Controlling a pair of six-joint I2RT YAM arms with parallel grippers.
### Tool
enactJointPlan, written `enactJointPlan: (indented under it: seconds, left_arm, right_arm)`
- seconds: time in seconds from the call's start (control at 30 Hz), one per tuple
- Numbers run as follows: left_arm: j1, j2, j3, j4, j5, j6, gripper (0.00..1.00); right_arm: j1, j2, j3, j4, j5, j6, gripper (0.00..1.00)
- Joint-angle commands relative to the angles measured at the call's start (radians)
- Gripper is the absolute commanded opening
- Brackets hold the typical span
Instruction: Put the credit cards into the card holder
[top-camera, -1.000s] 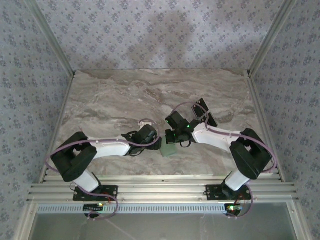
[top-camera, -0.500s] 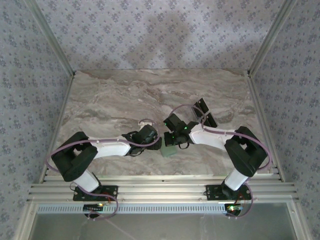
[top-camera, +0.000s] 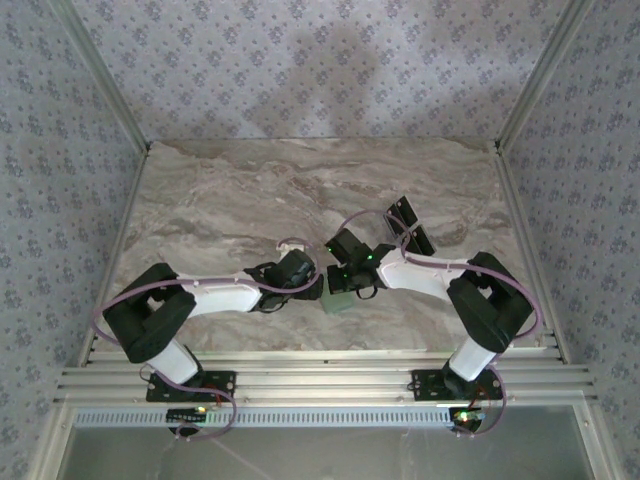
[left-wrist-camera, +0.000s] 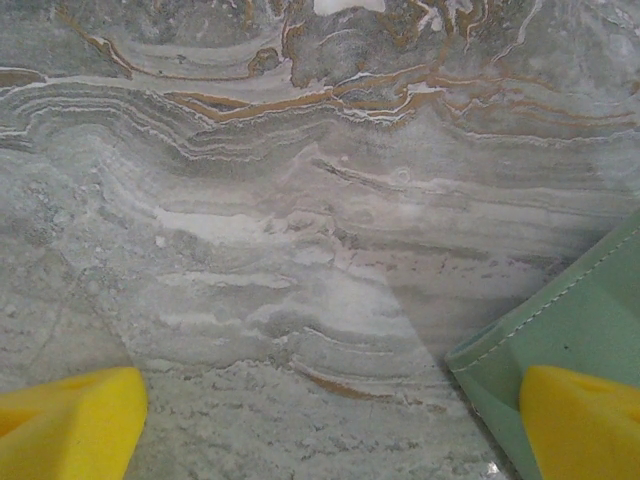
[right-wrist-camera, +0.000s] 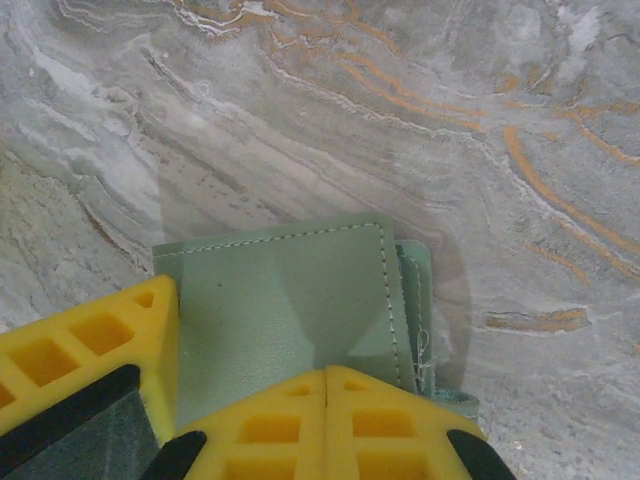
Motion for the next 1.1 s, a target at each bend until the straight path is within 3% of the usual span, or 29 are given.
enactJointPlan:
  seconds: [0.0,1.07]
  left_arm:
    - [0.006,0.043,0.006,0.022,0.041,-0.007,0.96]
    - [0.006,0.046,0.007,0.020,0.040,-0.006,0.96]
  right_arm:
    - [0.012,-0.033,0.014,-0.024,0.002,0.009,0.00]
    - [0.033,0.024,-0.037,0.018,-0.017,0.037,0.00]
